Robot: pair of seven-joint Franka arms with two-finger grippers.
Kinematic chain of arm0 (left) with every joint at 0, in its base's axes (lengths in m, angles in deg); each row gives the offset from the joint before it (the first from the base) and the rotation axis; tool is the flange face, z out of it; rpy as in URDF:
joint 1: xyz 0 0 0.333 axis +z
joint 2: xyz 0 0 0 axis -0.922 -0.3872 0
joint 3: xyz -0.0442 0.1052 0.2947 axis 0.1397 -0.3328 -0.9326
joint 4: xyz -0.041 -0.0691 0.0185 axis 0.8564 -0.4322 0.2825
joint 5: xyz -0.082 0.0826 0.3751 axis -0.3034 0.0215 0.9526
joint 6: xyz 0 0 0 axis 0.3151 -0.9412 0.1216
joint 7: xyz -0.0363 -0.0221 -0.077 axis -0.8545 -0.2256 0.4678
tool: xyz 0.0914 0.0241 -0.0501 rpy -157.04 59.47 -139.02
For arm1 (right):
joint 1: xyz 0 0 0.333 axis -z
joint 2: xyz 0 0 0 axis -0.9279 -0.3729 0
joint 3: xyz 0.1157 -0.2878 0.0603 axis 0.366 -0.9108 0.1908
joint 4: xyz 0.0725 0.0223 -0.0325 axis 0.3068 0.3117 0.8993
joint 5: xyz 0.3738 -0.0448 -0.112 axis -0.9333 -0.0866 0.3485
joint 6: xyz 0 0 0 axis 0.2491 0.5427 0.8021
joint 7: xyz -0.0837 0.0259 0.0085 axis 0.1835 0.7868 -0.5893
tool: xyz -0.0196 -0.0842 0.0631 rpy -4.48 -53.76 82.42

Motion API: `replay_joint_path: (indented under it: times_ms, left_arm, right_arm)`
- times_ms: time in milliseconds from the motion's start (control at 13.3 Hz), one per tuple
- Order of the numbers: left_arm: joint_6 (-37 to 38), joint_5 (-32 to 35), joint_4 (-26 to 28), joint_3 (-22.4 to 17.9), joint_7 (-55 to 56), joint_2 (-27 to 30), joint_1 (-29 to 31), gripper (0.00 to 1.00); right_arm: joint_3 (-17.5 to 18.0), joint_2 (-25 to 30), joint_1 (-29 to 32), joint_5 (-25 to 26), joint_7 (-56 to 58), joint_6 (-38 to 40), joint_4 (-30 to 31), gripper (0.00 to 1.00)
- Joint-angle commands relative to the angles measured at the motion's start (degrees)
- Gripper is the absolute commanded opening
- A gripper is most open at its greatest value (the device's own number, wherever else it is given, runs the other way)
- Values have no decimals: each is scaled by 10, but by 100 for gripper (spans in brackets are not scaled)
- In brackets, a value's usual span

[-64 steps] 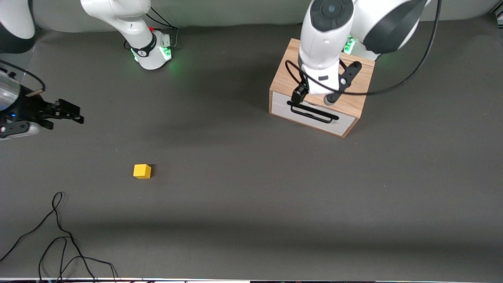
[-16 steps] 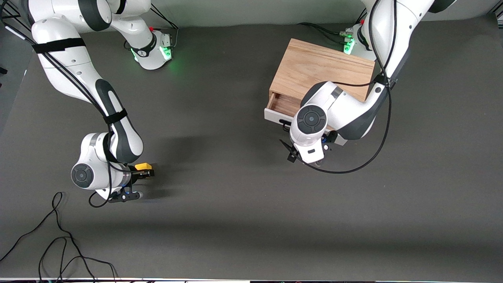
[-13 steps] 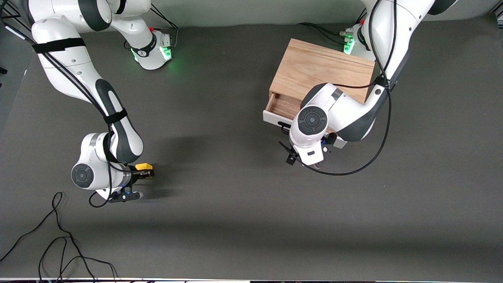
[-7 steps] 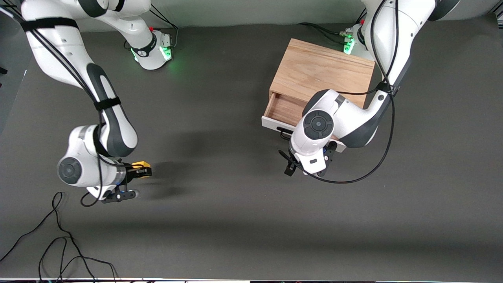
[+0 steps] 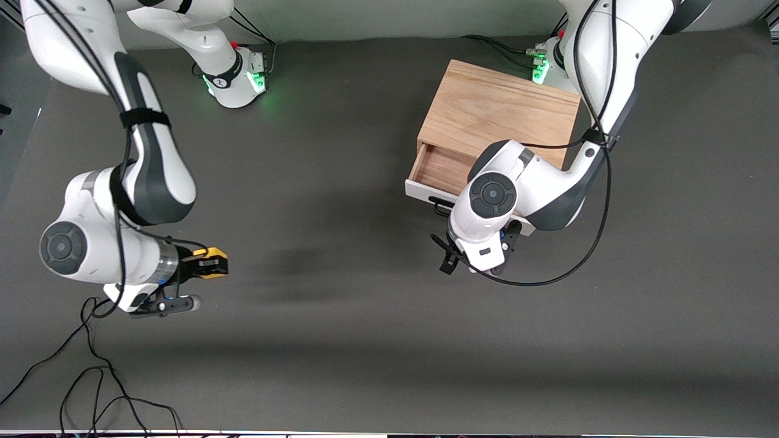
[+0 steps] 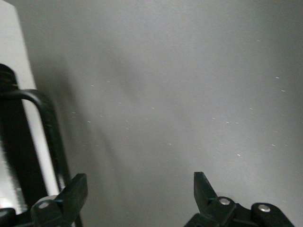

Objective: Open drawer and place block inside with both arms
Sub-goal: 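Lift the yellow cube with the right gripper toward the drawer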

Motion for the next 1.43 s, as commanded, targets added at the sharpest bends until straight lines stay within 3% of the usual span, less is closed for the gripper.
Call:
replay_joint_path:
  times_ms: [0, 450, 900, 1200, 1350]
  left_arm:
    - [87, 12, -16, -5, 18, 6, -9, 100]
    - [67, 13, -15, -5, 16, -3, -7, 100]
    - [24, 13, -15, -6, 15, -11, -7, 100]
    - [50, 12, -38, -5, 18, -4, -8, 100]
    - [134, 11, -55, -4, 18, -2, -7, 100]
  right_arm:
    - [-6, -2, -40, 0, -88, 13, -36, 0]
    - [-7, -11, -121, 1, -262, 12, -75, 0]
    - [-5, -12, -134, 17, -292, 12, -77, 0]
    - [-5, -12, -144, 18, -307, 12, -77, 0]
    - [-7, -12, -149, 18, -308, 12, -77, 0]
